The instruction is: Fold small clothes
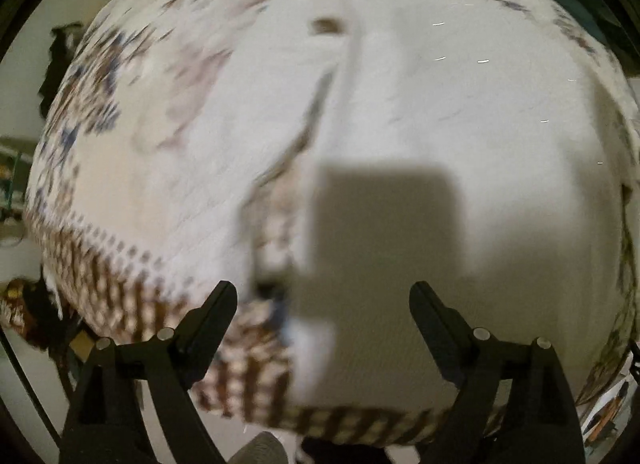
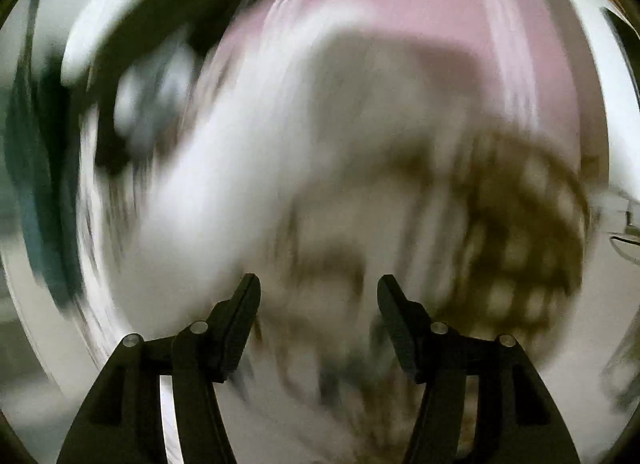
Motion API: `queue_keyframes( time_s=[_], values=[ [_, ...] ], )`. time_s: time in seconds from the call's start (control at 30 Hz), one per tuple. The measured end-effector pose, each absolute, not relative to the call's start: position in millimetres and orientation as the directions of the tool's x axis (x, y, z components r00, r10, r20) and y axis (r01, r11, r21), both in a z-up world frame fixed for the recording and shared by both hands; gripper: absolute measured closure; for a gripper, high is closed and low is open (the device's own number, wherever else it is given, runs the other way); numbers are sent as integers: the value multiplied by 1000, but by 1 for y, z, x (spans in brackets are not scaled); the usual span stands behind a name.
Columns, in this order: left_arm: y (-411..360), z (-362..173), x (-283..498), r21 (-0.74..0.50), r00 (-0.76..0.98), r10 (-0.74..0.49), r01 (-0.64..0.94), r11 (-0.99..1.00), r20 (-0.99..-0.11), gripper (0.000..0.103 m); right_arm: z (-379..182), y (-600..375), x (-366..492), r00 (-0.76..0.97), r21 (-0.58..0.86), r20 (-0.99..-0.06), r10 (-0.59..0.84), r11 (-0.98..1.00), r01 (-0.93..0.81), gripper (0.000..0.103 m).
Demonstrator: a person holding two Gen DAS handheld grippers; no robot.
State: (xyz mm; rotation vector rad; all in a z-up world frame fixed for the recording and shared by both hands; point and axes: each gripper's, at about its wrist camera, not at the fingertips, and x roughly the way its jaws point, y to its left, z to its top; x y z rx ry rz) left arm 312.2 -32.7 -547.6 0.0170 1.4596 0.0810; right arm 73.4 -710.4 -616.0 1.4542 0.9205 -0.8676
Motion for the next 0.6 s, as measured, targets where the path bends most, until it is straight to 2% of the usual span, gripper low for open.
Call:
queue_keyframes(
  time_s=[0.13,0.2,0.23,0.37,0.43,0.47,0.6],
  values=[
    [-100,-559,338,28,139,22,38,999,-990,15,-636,-771,52,485,485,-873,-51,-200,851,41],
    [-96,-572,324,37,142,25,82,996,-990,15,-641,-787,52,511,521,-853,-108,-232,821,66],
    [-111,-584,329,44,142,29,108,993,-989,15,-640,-792,57,510,522,-853,-114,-229,822,94],
    [-146,-619,345,92,133,71,161,983,-989,15,-599,-816,65,502,541,-833,-232,-154,827,95],
    [-151,-629,354,95,135,74,151,984,-988,7,-579,-827,59,505,552,-819,-273,-135,823,95],
    [-153,-630,356,88,139,69,141,986,-988,0,-573,-834,56,497,543,-824,-273,-125,830,95],
    [-155,-642,373,43,123,31,95,995,-992,0,-558,-842,57,497,529,-833,-243,-88,844,95]
  ],
)
